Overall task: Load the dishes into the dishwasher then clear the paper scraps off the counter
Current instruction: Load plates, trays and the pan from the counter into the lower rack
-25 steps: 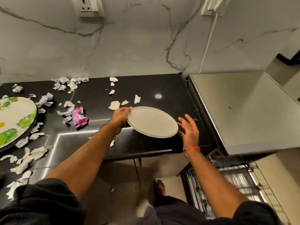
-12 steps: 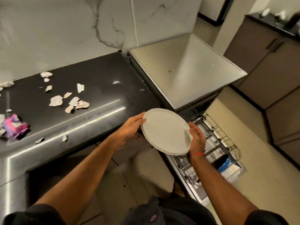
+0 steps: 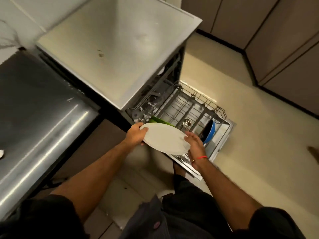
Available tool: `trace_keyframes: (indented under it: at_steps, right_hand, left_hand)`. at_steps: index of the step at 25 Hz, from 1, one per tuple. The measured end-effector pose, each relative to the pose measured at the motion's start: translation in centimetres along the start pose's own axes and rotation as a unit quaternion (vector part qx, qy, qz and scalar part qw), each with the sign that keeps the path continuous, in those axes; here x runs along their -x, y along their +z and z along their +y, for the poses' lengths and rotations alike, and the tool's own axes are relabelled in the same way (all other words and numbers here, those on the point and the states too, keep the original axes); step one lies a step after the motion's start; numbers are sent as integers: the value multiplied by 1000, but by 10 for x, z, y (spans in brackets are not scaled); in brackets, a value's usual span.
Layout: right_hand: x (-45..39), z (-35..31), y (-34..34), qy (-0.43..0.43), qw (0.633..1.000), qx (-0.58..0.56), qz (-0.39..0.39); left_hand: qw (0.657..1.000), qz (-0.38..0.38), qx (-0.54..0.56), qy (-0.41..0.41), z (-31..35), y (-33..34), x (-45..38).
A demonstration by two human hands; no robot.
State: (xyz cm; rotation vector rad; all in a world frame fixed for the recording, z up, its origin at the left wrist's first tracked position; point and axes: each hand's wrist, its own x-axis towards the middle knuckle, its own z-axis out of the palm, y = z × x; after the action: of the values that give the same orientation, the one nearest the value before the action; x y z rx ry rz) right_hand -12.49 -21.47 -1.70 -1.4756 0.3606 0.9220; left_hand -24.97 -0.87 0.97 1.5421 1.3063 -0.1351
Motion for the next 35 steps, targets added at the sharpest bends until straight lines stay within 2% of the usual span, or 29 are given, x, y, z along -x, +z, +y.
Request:
trace_keyframes:
  at_steps: [5,8,11,13,16,19,23,30,35]
  right_hand:
    - [-78,3,-14,65,994,-41,-74]
    - [-124,11,-16,82,985,-47,-144]
    - [-183,26,-16,100,977,7,-186]
    - [-221,41,-12,83,980,48,-173]
    - [-280,61,-2,72,985,69,-142]
    - [-322,85,9,84,975,141,-152]
    - [-353,110,22,100,969,173,-146]
    - [-384,126,38,94,965,229,-82]
    - [-386,130,32,86,965,235,-77]
  left_hand:
    - [991,17,34,-127,17,56,-80]
    - [991,35,5,-131,25,75,-135]
    - [986,105,-16,-127,29,93,-208]
    - [984,127,-22,-126,23,108,-253]
    - [983,115,-25,-143,10,132,-311]
    - [979,120,-39,-162,-10,147,-355]
    - [976,129,-72,-161,-39,156,-396]
    - [978,75,-118,-156,-54,179,-416]
    - [978,88,-106,-159,-48,181,-409]
